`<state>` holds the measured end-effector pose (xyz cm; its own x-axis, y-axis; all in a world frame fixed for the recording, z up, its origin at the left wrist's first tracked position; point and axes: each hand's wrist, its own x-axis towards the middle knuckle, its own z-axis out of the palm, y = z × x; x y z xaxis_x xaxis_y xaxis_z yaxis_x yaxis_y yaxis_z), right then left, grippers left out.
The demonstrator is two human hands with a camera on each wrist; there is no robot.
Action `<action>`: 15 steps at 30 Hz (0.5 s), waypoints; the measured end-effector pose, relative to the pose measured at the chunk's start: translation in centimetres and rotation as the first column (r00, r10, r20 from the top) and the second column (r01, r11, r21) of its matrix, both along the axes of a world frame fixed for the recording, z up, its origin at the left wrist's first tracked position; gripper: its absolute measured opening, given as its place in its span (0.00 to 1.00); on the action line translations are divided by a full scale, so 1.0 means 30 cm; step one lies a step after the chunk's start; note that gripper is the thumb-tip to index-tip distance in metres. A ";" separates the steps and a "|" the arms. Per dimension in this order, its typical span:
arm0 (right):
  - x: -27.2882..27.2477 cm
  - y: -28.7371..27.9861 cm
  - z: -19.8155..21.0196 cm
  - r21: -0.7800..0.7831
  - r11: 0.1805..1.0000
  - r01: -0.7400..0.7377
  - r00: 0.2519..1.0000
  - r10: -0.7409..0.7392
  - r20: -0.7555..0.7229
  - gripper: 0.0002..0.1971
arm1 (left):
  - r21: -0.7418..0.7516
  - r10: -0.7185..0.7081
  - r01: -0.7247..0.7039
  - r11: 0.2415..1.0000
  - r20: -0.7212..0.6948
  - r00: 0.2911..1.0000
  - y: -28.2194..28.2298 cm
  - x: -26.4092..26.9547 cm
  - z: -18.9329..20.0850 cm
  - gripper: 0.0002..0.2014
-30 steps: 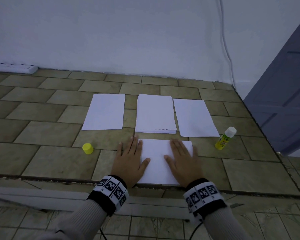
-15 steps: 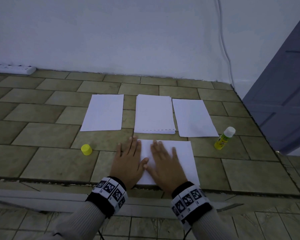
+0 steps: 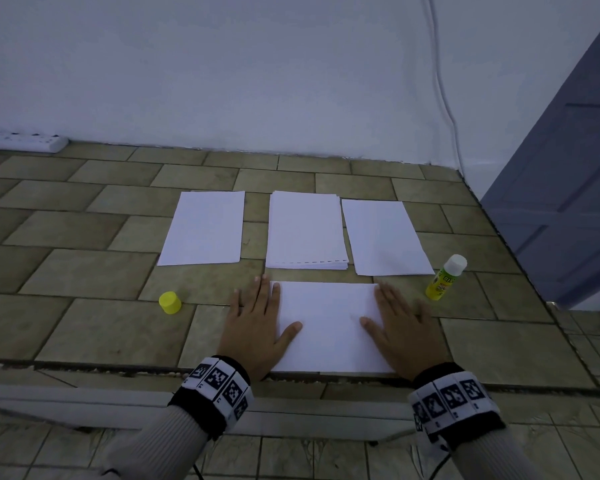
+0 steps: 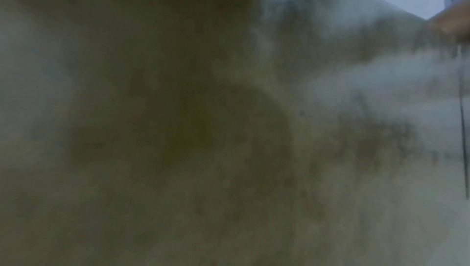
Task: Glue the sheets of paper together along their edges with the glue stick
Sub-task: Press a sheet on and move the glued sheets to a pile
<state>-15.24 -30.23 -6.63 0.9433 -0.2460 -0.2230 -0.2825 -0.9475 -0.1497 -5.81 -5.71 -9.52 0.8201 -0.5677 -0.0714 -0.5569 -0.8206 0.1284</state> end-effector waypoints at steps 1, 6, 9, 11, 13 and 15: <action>-0.004 -0.001 0.023 0.038 0.999 0.021 1.000 -0.020 -0.007 0.40 | -0.006 0.005 -0.005 1.000 0.003 1.000 -0.002 -0.002 0.001 0.53; 0.012 0.024 0.136 0.225 0.961 -0.158 0.986 0.141 0.089 0.26 | 0.021 0.011 -0.010 1.000 -0.022 1.000 -0.007 -0.006 0.013 0.57; 0.068 0.030 0.147 0.200 0.953 -0.228 0.974 0.223 0.047 0.27 | 0.002 0.016 -0.016 1.000 -0.021 1.000 -0.009 -0.005 0.010 0.57; 0.105 0.029 0.134 0.155 0.959 -0.238 0.971 0.239 0.014 0.28 | 0.011 0.018 -0.018 1.000 -0.027 0.999 -0.007 -0.005 0.006 0.57; 0.131 0.024 0.119 0.090 0.964 -0.251 0.966 0.255 -0.038 0.27 | 0.012 0.021 -0.020 1.000 -0.032 0.999 -0.008 -0.006 0.009 0.57; 0.150 0.019 0.117 0.004 0.961 -0.276 0.959 0.276 -0.072 0.25 | 0.027 0.023 -0.022 0.999 -0.034 0.999 -0.009 -0.007 0.014 0.58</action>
<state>-10.75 -29.67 -3.12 0.9563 0.0200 -0.2916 -0.0197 -0.9910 -0.1325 -6.01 -5.98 -9.10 0.8296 -0.5465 -0.1146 -0.5337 -0.8364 0.1253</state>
